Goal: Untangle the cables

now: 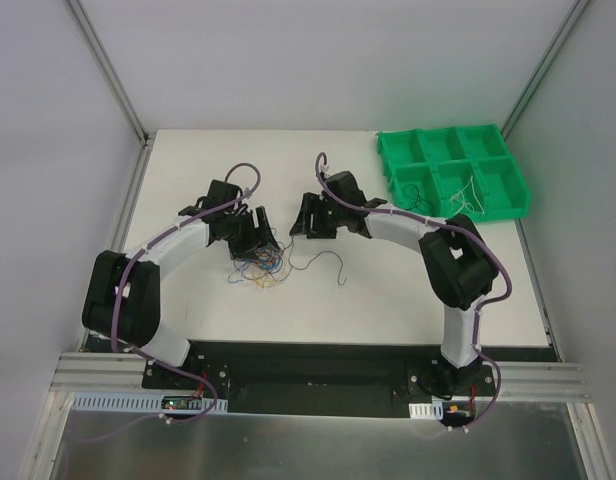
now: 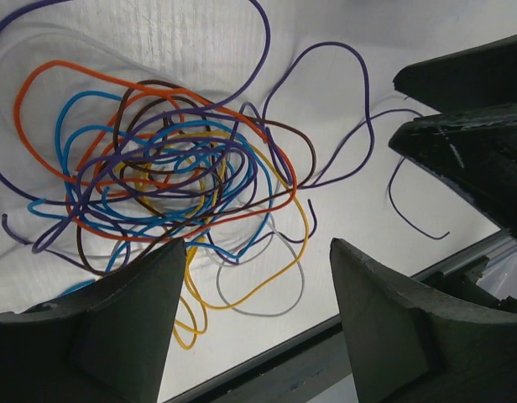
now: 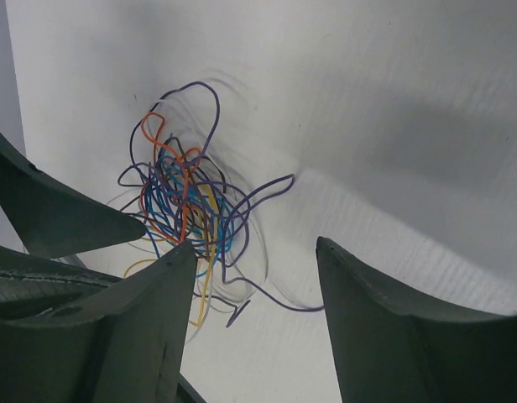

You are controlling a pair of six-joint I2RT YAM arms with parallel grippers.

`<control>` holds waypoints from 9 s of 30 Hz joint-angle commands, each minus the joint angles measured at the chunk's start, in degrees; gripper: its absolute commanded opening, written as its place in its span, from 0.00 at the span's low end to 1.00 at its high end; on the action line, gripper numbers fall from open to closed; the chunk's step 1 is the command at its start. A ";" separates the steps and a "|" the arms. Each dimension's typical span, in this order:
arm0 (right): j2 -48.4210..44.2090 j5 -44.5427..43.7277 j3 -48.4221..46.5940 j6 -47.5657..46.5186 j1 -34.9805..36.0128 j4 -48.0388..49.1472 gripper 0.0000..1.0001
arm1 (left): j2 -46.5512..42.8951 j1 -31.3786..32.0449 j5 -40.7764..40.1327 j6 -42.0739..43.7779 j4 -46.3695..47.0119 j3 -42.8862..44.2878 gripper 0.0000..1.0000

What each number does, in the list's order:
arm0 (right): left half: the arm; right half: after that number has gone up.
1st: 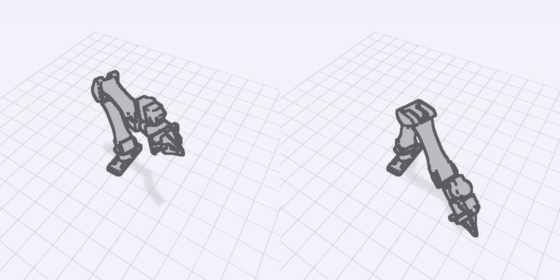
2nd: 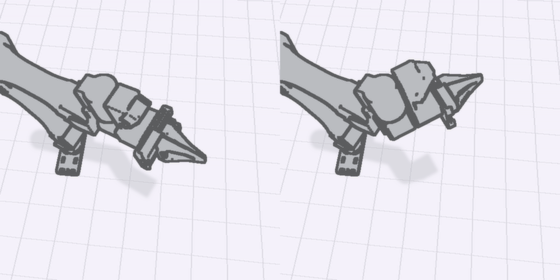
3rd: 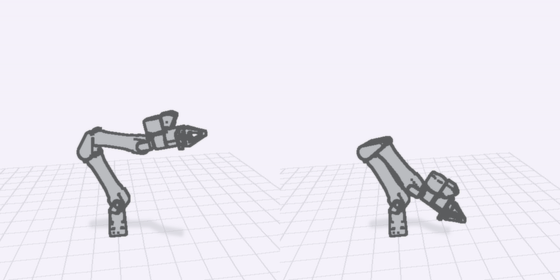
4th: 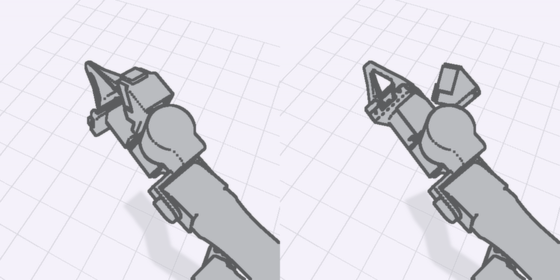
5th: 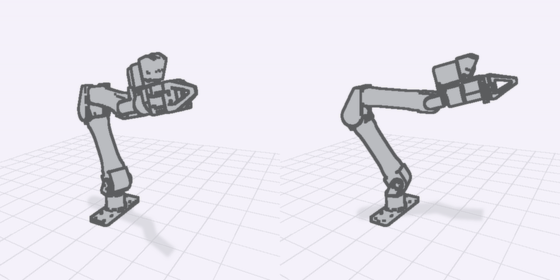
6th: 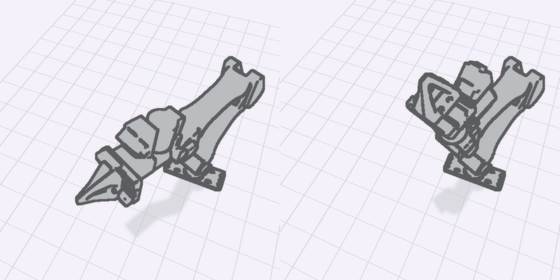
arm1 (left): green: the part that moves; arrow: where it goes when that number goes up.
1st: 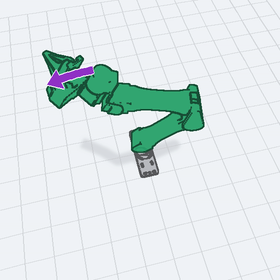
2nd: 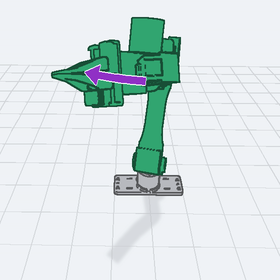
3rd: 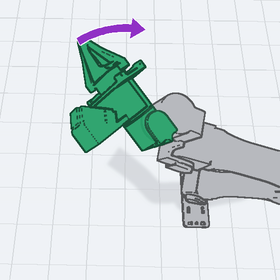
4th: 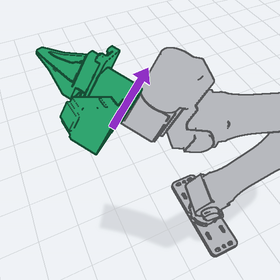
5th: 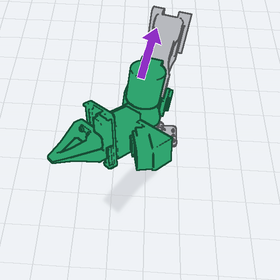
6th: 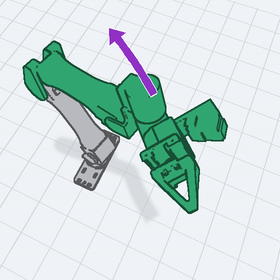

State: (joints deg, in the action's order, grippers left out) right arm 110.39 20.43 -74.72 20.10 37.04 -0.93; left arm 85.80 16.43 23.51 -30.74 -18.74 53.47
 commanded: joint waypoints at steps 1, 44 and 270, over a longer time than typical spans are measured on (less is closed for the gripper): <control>2.19 1.63 -1.75 7.93 1.10 7.34 0.60 | 2.70 0.80 0.84 -2.31 1.52 3.21 0.68; -56.51 -26.39 -14.30 -24.75 -3.99 -23.59 0.00 | 9.30 -2.28 -8.92 -4.15 1.87 -1.35 0.71; -13.26 -14.64 -15.66 -26.18 -14.12 -29.68 0.71 | -0.47 -9.57 -4.10 -0.63 -7.46 1.29 0.91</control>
State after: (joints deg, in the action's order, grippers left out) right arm 102.00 -3.90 -96.47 -10.44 14.94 -38.59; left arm 81.78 6.68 13.87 -30.98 -28.93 54.85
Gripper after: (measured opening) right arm 0.713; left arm 0.953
